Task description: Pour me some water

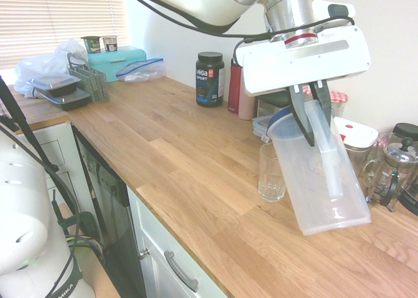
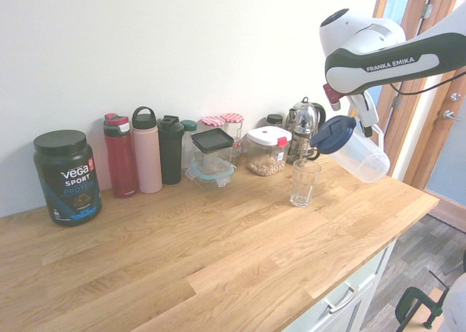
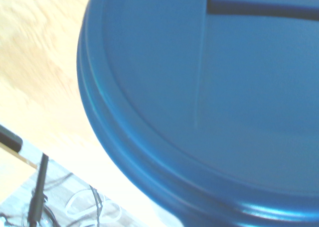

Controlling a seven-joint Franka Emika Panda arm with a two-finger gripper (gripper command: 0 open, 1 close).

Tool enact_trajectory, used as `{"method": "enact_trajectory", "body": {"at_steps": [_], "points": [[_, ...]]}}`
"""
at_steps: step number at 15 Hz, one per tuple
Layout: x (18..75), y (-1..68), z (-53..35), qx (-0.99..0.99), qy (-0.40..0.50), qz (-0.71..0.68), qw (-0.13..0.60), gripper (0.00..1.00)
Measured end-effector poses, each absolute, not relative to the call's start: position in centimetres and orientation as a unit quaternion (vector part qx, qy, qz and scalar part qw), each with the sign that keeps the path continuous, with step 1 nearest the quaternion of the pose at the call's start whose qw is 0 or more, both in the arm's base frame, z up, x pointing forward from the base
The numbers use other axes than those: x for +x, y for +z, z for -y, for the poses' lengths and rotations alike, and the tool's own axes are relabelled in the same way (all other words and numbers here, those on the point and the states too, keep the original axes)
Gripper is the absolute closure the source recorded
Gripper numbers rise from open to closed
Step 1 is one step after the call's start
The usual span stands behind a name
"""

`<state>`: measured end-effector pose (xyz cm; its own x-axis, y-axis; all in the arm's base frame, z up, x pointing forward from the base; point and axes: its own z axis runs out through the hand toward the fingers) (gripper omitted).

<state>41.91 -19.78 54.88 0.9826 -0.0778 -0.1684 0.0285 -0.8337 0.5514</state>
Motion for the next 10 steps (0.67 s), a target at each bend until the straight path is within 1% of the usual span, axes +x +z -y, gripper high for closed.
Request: {"method": "enact_trajectory", "body": {"at_steps": [6,8,10], "points": [[42.0,54.7,18.6,0.950,-0.101,0.011,0.295,1.00],[41.5,55.2,19.0,0.953,-0.094,0.021,0.286,1.00],[40.3,56.0,20.2,0.962,-0.078,0.046,0.259,1.00]]}}
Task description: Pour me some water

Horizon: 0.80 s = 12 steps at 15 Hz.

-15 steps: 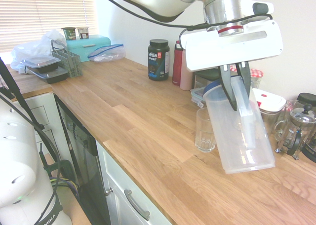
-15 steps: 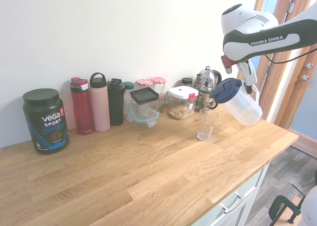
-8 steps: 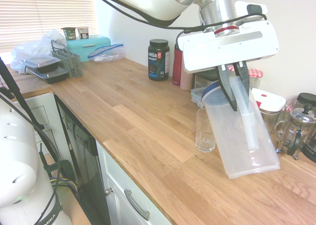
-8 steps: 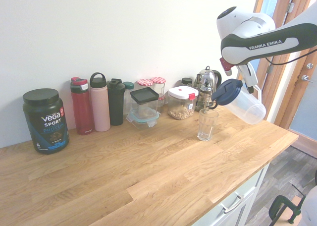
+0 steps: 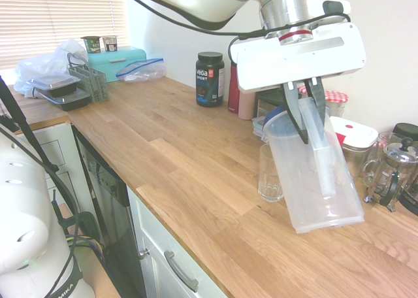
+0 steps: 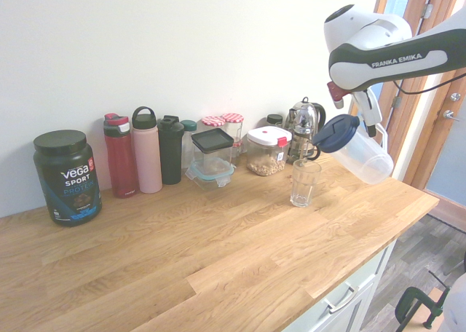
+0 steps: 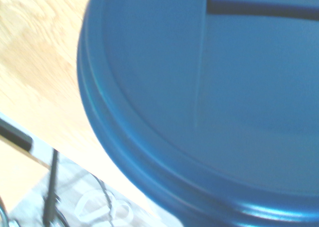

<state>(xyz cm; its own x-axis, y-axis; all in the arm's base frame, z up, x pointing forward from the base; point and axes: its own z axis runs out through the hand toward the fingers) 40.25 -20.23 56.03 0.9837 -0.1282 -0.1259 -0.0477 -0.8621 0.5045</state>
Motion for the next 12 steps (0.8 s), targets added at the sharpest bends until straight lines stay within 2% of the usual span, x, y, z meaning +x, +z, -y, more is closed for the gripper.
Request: {"method": "enact_trajectory", "body": {"at_steps": [7,12], "points": [[35.0,54.9,26.1,0.980,0.017,0.153,0.129,1.00],[35.2,53.6,26.2,0.956,0.074,0.275,0.072,1.00]]}}
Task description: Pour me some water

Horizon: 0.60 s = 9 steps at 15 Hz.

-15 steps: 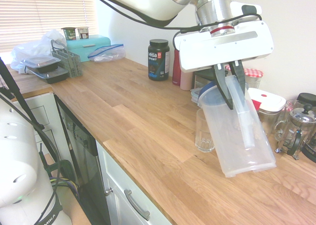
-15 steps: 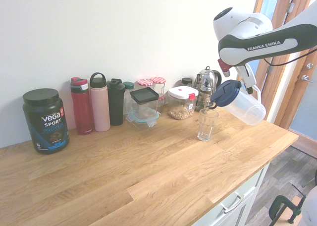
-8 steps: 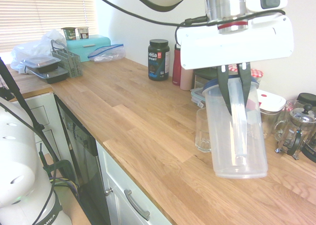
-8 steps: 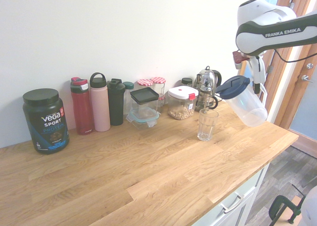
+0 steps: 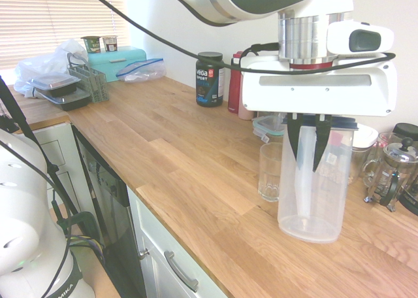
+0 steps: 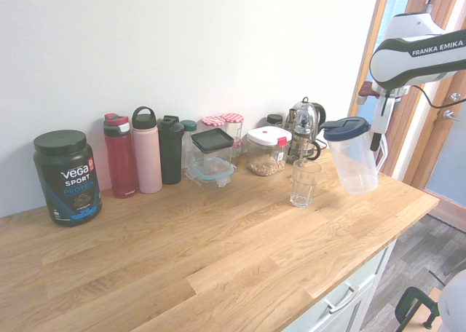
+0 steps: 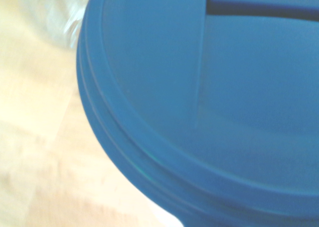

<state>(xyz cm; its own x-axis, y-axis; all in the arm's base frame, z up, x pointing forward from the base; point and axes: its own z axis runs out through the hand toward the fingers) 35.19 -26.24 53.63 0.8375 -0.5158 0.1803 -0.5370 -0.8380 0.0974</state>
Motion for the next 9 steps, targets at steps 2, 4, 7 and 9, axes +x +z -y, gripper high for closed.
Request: {"method": "enact_trajectory", "body": {"at_steps": [2,4,7,9], "points": [[34.2,52.8,27.3,0.939,0.085,0.327,0.056,1.00],[32.5,52.5,28.1,0.921,0.097,0.376,0.045,1.00],[30.6,53.3,27.5,0.887,0.131,0.441,0.021,1.00],[29.9,53.4,26.6,0.864,0.153,0.480,0.002,1.00]]}}
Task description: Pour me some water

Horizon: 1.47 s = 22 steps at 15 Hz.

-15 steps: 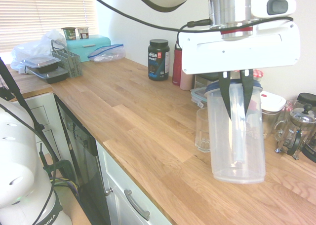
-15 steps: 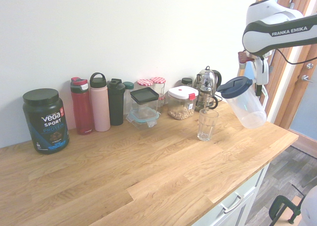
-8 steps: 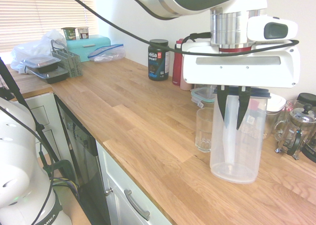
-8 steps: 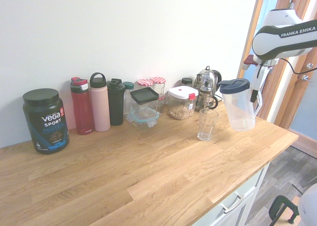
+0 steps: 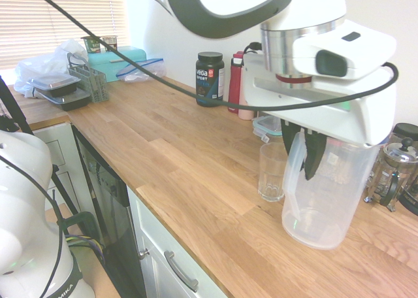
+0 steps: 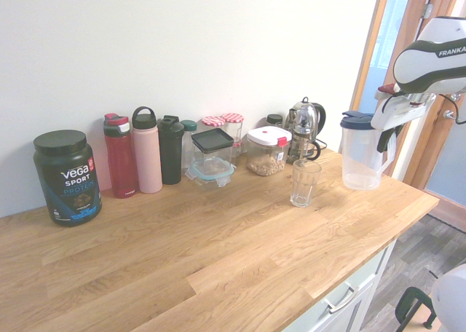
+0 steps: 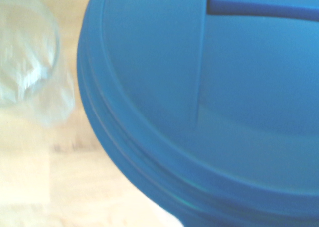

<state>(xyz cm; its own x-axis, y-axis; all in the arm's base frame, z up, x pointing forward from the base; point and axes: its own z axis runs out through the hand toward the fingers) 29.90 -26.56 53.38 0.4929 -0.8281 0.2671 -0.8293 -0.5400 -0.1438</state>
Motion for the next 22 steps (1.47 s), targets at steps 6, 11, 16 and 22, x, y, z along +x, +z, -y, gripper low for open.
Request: {"method": "enact_trajectory", "body": {"at_steps": [6,11,16,22], "points": [[23.6,54.3,19.7,0.852,0.162,0.498,-0.016,1.00],[22.0,56.6,4.0,0.874,0.169,0.456,-0.019,1.00],[20.4,55.3,-14.1,0.882,0.223,0.413,-0.043,1.00],[30.0,51.3,-22.5,0.881,0.234,0.407,-0.054,1.00]]}}
